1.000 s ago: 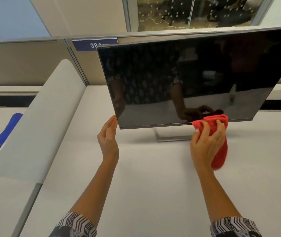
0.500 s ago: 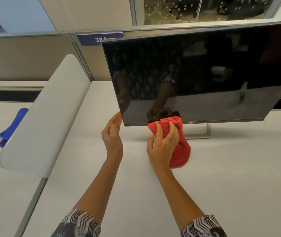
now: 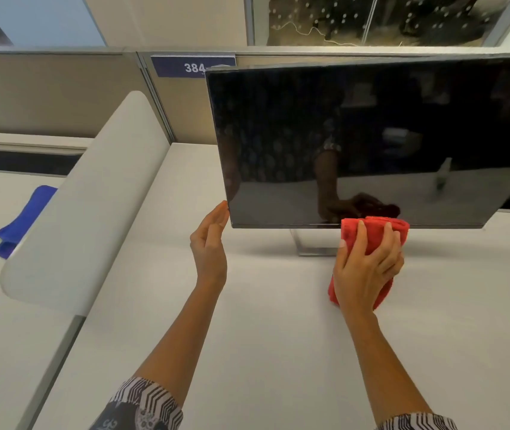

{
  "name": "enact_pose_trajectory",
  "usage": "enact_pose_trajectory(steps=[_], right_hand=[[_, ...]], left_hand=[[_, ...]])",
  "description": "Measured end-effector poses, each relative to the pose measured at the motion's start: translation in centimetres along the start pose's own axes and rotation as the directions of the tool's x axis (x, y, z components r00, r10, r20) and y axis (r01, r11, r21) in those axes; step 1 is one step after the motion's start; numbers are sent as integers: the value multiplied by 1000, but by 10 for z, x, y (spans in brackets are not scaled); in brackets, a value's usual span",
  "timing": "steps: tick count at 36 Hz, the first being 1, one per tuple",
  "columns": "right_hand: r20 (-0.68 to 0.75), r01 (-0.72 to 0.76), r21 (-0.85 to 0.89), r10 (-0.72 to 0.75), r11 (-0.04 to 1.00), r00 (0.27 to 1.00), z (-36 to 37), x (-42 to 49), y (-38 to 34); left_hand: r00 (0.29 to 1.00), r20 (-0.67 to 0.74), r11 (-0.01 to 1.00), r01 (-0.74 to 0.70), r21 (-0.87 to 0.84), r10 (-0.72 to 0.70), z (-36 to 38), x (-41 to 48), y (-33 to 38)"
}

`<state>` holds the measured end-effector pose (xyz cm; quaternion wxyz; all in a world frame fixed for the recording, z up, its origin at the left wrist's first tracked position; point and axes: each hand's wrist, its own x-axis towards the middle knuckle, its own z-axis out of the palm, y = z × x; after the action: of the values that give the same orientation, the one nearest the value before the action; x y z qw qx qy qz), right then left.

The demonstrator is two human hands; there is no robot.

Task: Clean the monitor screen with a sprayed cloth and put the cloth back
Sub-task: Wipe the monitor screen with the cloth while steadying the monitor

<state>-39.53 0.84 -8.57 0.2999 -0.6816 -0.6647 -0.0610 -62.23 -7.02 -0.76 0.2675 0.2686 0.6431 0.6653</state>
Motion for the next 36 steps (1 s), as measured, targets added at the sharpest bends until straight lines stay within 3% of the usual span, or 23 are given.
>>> enact_pose_trajectory(steps=[11, 17, 22, 29, 36], right_hand=[[-20, 25, 128, -23, 991, 1000, 7, -12, -32], [66, 247, 129, -257, 960, 964, 10, -48, -96], [111, 335, 98, -345, 937, 932, 17, -67, -137], [110, 518, 117, -529, 848, 841, 30, -60, -118], [49, 358, 88, -363, 930, 930, 17, -34, -57]], left_hand=[[1000, -5, 1000, -7, -15, 7, 0, 0, -2], [1000, -22, 1000, 3, -11, -3, 1, 1, 1], [1000, 0, 1000, -19, 24, 19, -2, 2, 2], [1000, 14, 1000, -17, 26, 17, -5, 5, 4], [999, 32, 998, 14, -53, -12, -7, 3, 5]])
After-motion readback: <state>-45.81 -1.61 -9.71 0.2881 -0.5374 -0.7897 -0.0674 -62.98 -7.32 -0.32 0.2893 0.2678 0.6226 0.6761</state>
